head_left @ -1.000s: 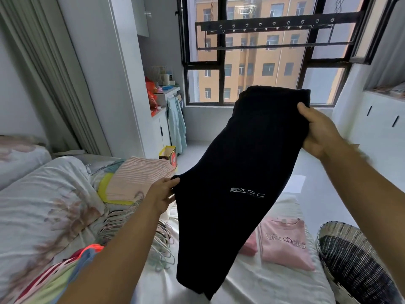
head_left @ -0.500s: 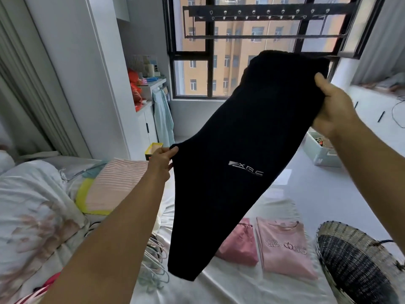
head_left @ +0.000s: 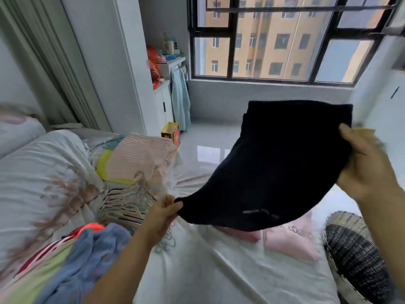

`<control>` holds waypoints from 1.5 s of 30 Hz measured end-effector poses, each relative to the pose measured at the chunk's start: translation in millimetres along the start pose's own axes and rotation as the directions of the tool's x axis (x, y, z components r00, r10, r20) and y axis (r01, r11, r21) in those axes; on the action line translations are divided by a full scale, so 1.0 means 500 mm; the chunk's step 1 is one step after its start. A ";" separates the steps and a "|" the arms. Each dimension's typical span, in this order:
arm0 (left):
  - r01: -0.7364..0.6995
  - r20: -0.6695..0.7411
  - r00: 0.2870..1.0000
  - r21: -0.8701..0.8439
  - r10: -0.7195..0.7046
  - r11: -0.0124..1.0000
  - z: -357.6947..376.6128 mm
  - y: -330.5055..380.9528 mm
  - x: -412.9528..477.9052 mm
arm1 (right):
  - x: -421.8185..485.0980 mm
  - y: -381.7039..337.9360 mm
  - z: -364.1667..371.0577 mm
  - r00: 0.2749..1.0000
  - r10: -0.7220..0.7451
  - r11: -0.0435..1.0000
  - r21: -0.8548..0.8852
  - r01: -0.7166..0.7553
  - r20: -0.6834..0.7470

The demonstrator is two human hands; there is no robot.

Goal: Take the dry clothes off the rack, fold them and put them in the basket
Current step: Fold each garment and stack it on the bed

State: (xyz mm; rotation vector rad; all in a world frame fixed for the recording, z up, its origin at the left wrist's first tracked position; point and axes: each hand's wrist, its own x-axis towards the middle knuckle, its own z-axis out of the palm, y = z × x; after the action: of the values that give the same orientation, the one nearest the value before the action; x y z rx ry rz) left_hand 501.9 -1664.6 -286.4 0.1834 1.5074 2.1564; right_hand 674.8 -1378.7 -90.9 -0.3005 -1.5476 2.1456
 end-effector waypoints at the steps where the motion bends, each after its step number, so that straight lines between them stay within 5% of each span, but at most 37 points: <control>1: 0.069 -0.020 0.997 -0.015 -0.069 0.998 -0.013 -0.055 -0.037 | -0.024 0.028 -0.021 0.999 0.050 0.999 -0.003 -0.050 -0.013; 7: 0.476 -0.036 0.879 0.093 -0.475 0.874 -0.096 -0.305 -0.226 | -0.124 0.202 -0.130 0.944 0.331 0.943 0.028 -0.331 0.006; 12: 0.616 -0.088 0.785 0.221 -0.613 0.756 -0.201 -0.442 -0.294 | -0.113 0.360 -0.151 0.840 0.541 0.841 -0.042 -0.539 0.039; 19: 0.712 -0.147 0.697 0.254 -0.702 0.654 -0.287 -0.552 -0.220 | 0.058 0.627 -0.134 0.763 0.645 0.759 -0.148 -0.634 0.043; 21: 0.688 -0.218 0.726 0.250 -0.653 0.681 -0.300 -0.593 -0.190 | 0.114 0.712 -0.143 0.767 0.641 0.757 -0.176 -0.629 0.015; 26: 0.708 -0.457 0.695 0.303 -0.555 0.638 -0.295 -0.647 -0.096 | 0.084 0.916 -0.205 0.666 0.709 0.470 -0.549 -0.692 -0.232; 31: 0.720 -0.473 0.693 0.411 -0.544 0.559 -0.288 -0.676 -0.010 | -0.056 1.029 -0.261 0.524 0.758 0.293 -0.515 -0.805 -0.389; 38: 0.705 -0.297 0.707 0.359 -0.641 0.611 -0.254 -0.700 0.125 | -0.047 1.099 -0.262 0.500 0.739 0.404 -0.296 -0.865 -0.452; 45: 0.799 -0.144 0.601 0.158 -0.786 0.581 -0.224 -0.712 0.177 | 0.014 1.105 -0.279 0.289 0.936 0.271 -0.113 -0.956 -0.201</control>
State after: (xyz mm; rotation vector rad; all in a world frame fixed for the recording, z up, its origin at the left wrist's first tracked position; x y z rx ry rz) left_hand 496.3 -1623.7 -667.8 -0.4358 1.4457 1.2700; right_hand 593.3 -1396.9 -654.6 -1.8446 -1.7352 2.6575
